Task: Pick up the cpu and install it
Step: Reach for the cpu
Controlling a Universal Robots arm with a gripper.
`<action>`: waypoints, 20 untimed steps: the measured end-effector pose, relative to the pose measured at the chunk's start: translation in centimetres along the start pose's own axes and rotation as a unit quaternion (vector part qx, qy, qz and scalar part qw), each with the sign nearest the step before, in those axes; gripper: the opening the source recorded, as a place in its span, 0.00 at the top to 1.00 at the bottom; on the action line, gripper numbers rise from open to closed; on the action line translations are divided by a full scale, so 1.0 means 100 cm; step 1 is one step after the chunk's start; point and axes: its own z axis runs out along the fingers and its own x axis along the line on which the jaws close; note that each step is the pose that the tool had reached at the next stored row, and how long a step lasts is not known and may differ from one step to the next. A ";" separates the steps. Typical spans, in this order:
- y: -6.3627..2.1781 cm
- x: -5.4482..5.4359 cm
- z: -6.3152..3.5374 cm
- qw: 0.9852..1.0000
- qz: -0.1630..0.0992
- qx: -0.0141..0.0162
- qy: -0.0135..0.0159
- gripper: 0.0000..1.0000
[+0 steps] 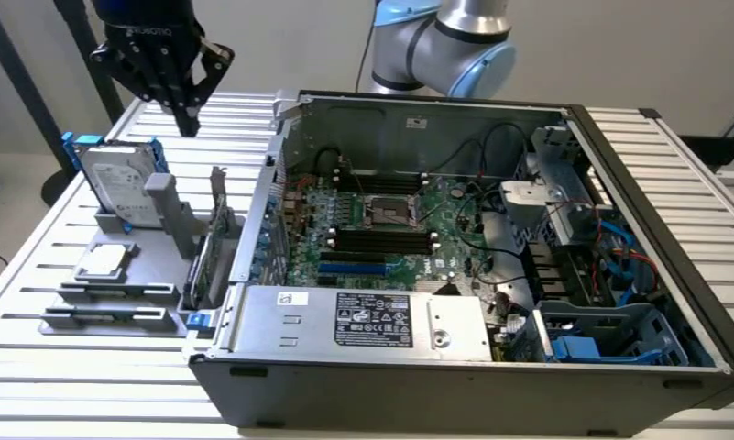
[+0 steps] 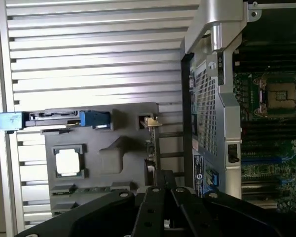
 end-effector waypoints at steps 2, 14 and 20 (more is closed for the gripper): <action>-0.0007 0.009 0.0022 1.000 0.000 0.000 0.000 0.89; -0.0053 0.064 0.0165 1.000 0.000 0.002 0.000 0.89; -0.0076 0.091 0.0228 1.000 0.000 0.003 0.000 0.89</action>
